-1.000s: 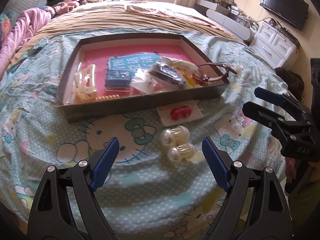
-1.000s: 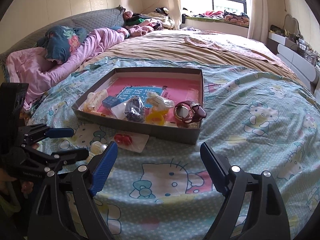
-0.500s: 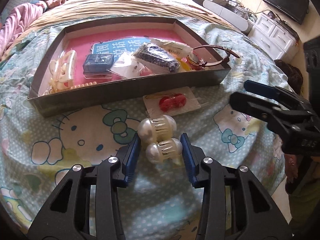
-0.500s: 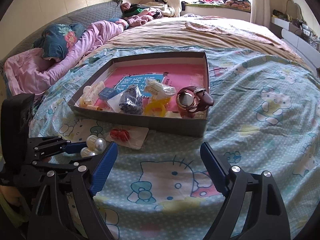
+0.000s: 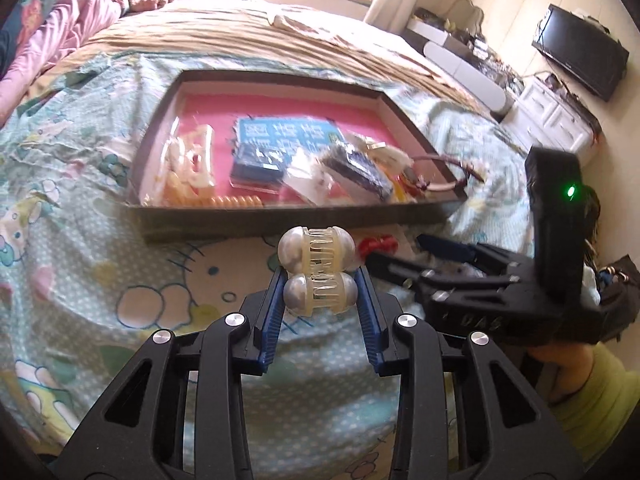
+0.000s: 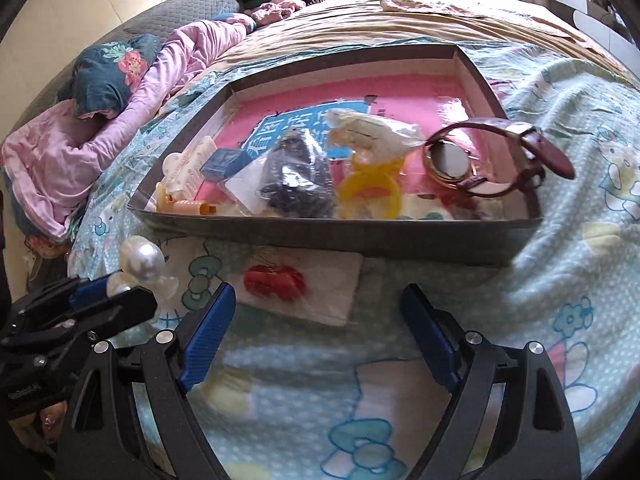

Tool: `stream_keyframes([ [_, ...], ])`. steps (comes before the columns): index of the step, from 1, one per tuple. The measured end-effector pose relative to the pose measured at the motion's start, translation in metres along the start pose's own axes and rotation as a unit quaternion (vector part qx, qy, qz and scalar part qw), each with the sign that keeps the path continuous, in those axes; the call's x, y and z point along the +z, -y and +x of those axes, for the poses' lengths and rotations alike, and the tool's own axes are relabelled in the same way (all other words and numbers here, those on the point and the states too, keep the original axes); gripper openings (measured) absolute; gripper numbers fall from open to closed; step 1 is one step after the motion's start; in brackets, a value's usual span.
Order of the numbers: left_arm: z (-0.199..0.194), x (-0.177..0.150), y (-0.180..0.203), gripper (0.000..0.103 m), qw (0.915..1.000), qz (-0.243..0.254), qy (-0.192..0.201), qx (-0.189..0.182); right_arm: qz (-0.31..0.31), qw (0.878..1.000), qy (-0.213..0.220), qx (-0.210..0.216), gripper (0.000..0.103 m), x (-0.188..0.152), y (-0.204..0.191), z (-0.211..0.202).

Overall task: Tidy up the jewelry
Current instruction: 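Grasp the white pearl ball earrings with left while right grasps the bagged red clip, then carry the pearl earrings into the tray with left while right carries the red clip bag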

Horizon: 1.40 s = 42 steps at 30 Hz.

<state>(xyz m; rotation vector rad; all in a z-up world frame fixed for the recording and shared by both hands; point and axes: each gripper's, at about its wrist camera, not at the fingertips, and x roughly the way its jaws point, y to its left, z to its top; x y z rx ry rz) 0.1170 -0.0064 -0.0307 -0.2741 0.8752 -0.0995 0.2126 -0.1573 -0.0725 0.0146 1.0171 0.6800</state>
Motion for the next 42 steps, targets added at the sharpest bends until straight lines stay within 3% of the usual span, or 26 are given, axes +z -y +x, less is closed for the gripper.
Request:
stream_keyframes([
  [3, -0.004, 0.003, -0.005, 0.026, 0.9999, -0.009, 0.009, -0.001, -0.003, 1.000, 0.007, -0.009, 0.083, 0.000, -0.010, 0.004],
  [5, -0.006, 0.004, -0.010, 0.026, 0.9998, -0.013, 0.012, 0.001, -0.006, 1.000, 0.015, -0.019, 0.072, -0.001, -0.015, 0.006],
  [10, -0.012, 0.006, -0.016, 0.026, 0.9995, -0.025, 0.019, -0.003, -0.007, 0.999, 0.031, -0.012, 0.061, -0.001, -0.017, 0.001],
  [13, -0.014, 0.007, -0.016, 0.026, 0.9994, -0.026, 0.024, -0.005, -0.006, 0.999, 0.045, -0.001, 0.043, -0.003, -0.014, -0.009],
  [24, -0.023, 0.011, -0.021, 0.026, 0.9989, -0.029, 0.037, -0.003, -0.014, 0.996, 0.085, 0.031, 0.041, -0.003, -0.015, -0.053],
  [31, -0.022, 0.019, -0.020, 0.026, 0.9990, -0.023, 0.039, 0.004, -0.015, 0.991, 0.129, 0.020, 0.041, 0.019, -0.008, -0.082],
  [42, -0.009, 0.041, -0.013, 0.026, 0.9991, -0.005, 0.038, 0.017, -0.010, 0.987, 0.159, 0.000, 0.041, 0.047, 0.004, -0.086],
])
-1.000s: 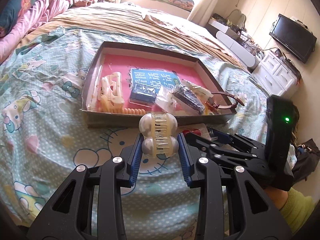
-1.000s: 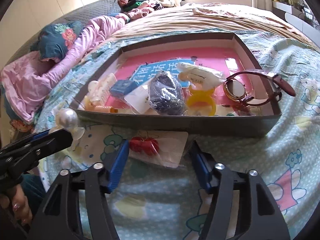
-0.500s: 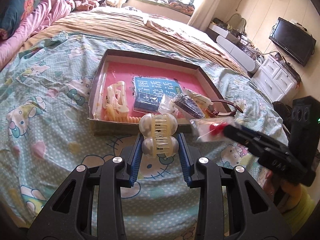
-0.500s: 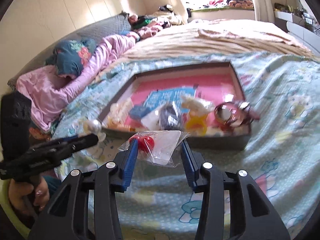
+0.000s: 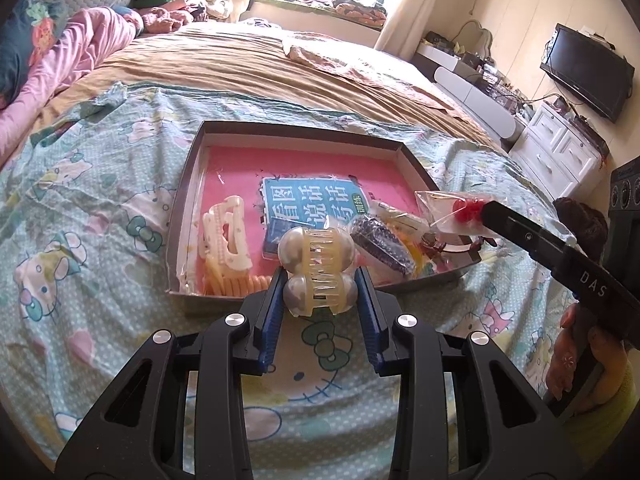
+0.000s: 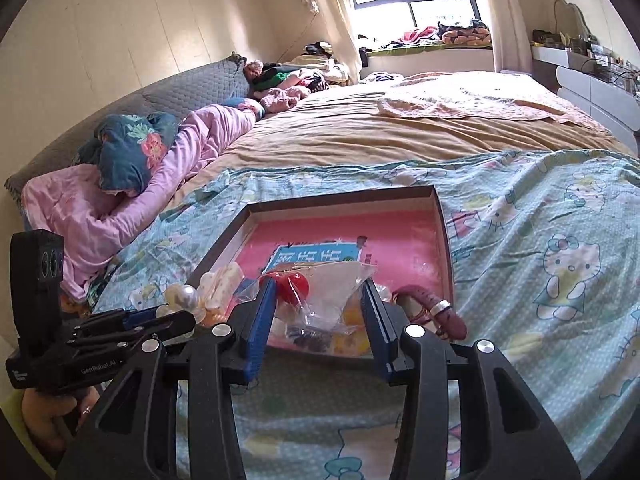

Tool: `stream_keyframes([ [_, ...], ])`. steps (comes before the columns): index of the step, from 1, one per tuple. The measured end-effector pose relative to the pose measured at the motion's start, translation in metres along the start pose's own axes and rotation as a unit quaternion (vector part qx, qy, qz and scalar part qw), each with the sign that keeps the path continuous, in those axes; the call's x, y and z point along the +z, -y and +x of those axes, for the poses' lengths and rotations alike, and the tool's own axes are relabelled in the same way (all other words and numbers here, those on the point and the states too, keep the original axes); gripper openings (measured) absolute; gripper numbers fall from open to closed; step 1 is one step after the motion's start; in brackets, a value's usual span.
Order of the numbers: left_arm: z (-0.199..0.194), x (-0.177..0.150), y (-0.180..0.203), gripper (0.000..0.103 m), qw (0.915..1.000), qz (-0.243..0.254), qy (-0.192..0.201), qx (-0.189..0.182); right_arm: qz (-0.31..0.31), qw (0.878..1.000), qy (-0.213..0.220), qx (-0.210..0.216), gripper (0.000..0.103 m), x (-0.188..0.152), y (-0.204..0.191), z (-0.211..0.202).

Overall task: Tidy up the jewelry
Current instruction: 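Carry the pearl earrings into the tray with left while right carries the red clip bag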

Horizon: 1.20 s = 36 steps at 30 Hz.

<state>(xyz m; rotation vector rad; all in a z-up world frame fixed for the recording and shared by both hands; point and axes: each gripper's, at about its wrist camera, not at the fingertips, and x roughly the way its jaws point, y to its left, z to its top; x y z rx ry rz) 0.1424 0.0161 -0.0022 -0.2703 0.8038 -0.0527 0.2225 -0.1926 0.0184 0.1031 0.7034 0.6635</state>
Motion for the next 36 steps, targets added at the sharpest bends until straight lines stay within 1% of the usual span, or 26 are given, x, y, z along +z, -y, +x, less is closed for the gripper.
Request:
stream_keyframes([
  [7, 0.017, 0.008, 0.001, 0.026, 0.9999, 0.007, -0.012, 0.006, 0.003, 1.000, 0.003, -0.008, 0.041, 0.008, 0.006, 0.010],
  [16, 0.038, 0.012, -0.005, 0.026, 0.9996, 0.002, -0.025, 0.012, 0.008, 1.000, -0.004, -0.021, 0.041, 0.011, 0.014, 0.027],
  [20, 0.046, 0.013, -0.005, 0.026, 0.9994, 0.011, -0.032, 0.011, 0.007, 1.000, -0.006, -0.025, 0.041, 0.012, 0.015, 0.032],
  [23, 0.053, 0.013, -0.006, 0.026, 0.9989, 0.017, -0.041, 0.017, 0.006, 1.000, -0.008, -0.026, 0.041, 0.013, 0.014, 0.036],
  [29, 0.059, 0.017, -0.012, 0.027, 0.9987, 0.020, -0.040, 0.025, 0.005, 1.000, -0.014, -0.026, 0.040, 0.015, 0.012, 0.044],
  [36, 0.065, 0.018, -0.023, 0.027, 0.9982, 0.011, -0.047, 0.035, -0.003, 0.999, -0.026, -0.027, 0.040, 0.015, 0.006, 0.055],
])
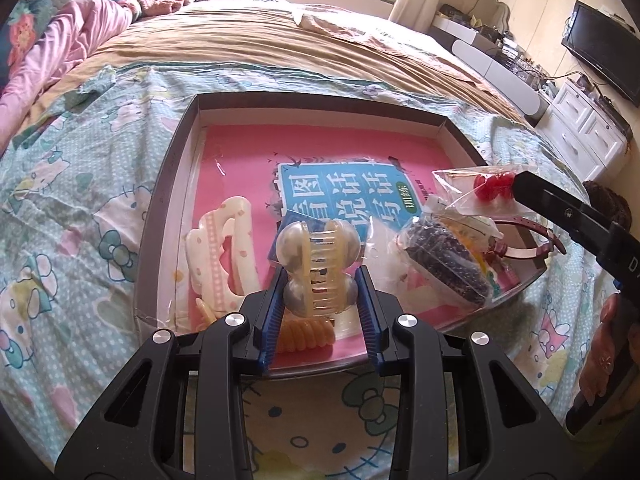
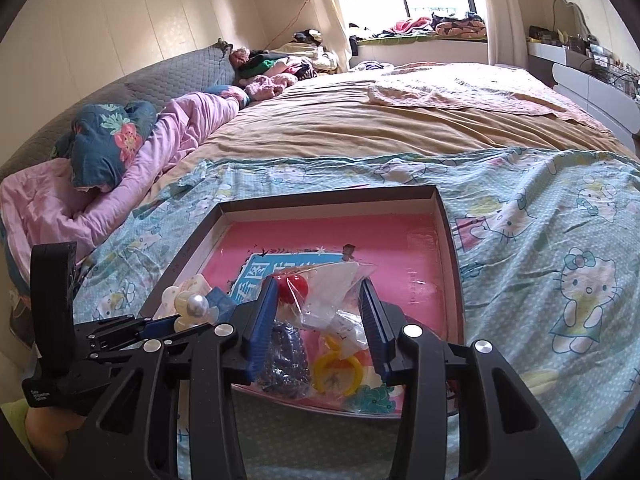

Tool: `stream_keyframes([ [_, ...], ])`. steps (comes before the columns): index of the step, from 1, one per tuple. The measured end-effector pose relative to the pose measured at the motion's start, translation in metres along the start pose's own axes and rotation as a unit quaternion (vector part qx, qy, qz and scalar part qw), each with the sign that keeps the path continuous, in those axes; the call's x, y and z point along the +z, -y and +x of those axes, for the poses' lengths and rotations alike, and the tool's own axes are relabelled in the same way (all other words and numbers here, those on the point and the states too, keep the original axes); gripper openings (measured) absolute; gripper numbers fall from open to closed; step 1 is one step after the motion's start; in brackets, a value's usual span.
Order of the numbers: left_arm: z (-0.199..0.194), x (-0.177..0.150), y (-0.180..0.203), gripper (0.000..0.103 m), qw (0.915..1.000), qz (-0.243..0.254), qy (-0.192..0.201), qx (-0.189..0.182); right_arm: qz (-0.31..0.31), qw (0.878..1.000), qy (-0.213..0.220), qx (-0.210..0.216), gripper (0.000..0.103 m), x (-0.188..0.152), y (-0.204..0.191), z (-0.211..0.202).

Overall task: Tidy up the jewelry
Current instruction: 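Carry the pearl earrings into the tray with left while right carries the red clip bag, then open both grippers and pull them back from the tray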

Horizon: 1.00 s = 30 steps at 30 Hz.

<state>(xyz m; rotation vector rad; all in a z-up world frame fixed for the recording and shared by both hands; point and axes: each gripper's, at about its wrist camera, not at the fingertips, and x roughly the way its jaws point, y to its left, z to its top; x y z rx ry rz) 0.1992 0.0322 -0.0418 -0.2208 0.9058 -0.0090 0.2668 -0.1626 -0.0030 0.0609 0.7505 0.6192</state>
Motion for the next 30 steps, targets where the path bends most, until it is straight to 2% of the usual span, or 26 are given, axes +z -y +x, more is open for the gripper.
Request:
stream_keyframes([
  [10, 0.000, 0.000, -0.005, 0.027, 1.0000, -0.004, 0.004, 0.006, 0.000, 1.000, -0.020, -0.006, 0.040, -0.007, -0.003, 0.013],
  [15, -0.001, 0.000, -0.006, 0.027, 1.0000, -0.005, 0.004, 0.006, 0.005, 1.000, -0.025, -0.011, 0.046, -0.009, -0.001, 0.015],
  [17, -0.001, 0.000, -0.006, 0.027, 1.0000, -0.005, 0.004, 0.006, 0.004, 1.000, -0.024, -0.012, 0.052, -0.010, -0.002, 0.013],
  [28, -0.002, 0.000, -0.006, 0.027, 1.0000, -0.003, 0.005, 0.007, 0.007, 1.000, -0.013, -0.015, 0.066, -0.015, -0.002, -0.005],
  [30, -0.002, 0.000, -0.006, 0.030, 1.0000, -0.005, 0.005, 0.005, 0.010, 1.000, -0.008, -0.016, 0.071, -0.017, -0.001, -0.012],
])
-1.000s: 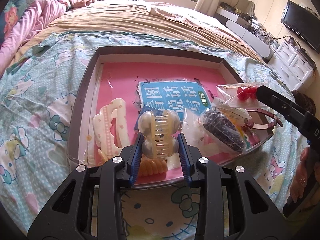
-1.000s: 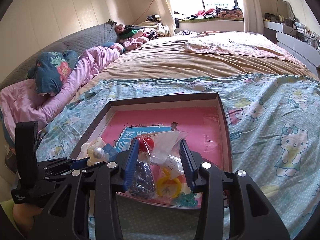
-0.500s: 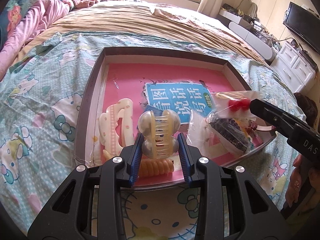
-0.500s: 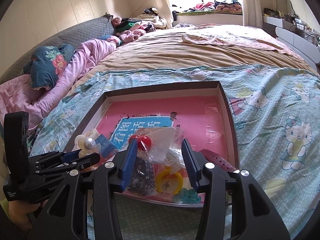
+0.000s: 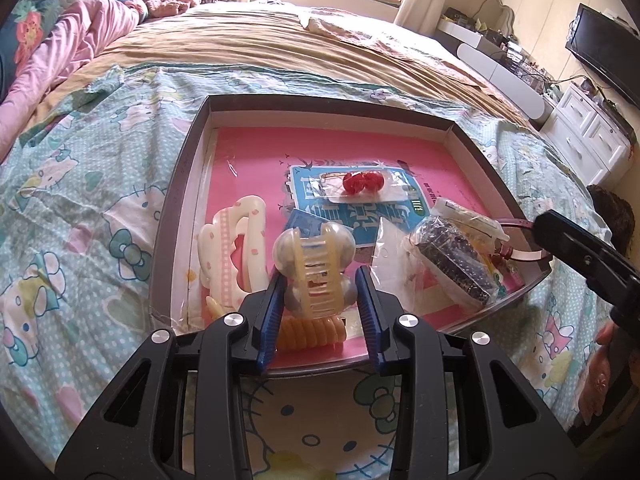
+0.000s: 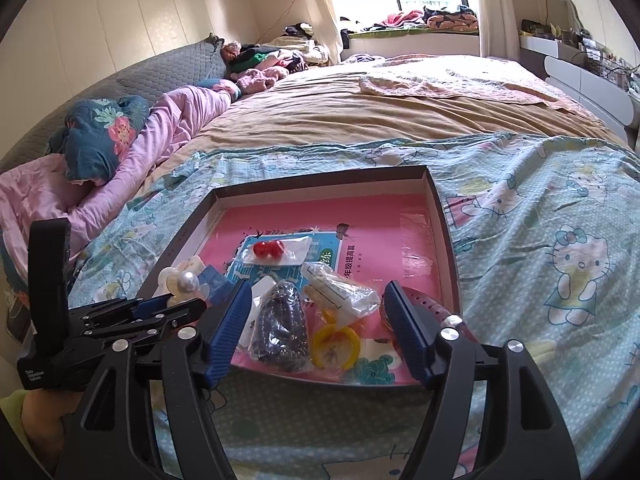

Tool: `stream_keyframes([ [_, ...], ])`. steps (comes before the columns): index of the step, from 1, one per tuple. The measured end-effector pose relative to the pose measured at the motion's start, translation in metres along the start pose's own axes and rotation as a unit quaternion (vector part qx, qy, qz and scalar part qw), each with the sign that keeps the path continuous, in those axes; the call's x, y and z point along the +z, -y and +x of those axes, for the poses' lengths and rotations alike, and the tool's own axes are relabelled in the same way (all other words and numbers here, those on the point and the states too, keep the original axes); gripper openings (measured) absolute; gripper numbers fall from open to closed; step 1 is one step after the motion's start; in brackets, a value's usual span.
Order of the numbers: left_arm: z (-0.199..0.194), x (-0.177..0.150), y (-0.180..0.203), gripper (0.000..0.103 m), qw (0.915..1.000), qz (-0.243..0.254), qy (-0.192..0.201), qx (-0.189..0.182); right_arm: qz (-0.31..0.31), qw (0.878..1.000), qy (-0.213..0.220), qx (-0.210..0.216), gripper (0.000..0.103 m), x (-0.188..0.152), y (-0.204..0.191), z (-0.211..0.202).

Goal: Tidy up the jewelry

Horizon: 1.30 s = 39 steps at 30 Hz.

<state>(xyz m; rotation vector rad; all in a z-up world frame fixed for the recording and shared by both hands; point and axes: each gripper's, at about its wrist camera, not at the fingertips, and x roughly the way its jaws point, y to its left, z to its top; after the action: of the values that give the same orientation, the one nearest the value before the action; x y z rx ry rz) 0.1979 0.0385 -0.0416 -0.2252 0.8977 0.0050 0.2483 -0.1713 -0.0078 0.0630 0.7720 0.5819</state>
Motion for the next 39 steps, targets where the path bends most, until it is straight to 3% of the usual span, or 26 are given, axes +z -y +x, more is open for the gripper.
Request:
stream_keyframes([
  [10, -0.016, -0.002, 0.001, 0.058, 0.9996, 0.000, 0.027, 0.001, 0.000, 0.999, 0.032, -0.008, 0.087, -0.007, 0.002, -0.040],
  [14, -0.030, -0.005, 0.001, 0.063, 0.9991, -0.009, 0.041, 0.000, -0.009, 0.999, 0.043, -0.011, 0.092, -0.012, -0.002, -0.056],
  [25, -0.081, -0.026, 0.014, 0.092, 0.9971, 0.000, 0.076, -0.003, -0.032, 0.998, 0.057, -0.020, 0.097, -0.039, -0.010, -0.095],
  [39, -0.112, -0.073, 0.022, 0.093, 0.9980, -0.009, 0.062, -0.010, -0.033, 0.998, 0.040, -0.030, 0.098, -0.074, -0.017, -0.108],
])
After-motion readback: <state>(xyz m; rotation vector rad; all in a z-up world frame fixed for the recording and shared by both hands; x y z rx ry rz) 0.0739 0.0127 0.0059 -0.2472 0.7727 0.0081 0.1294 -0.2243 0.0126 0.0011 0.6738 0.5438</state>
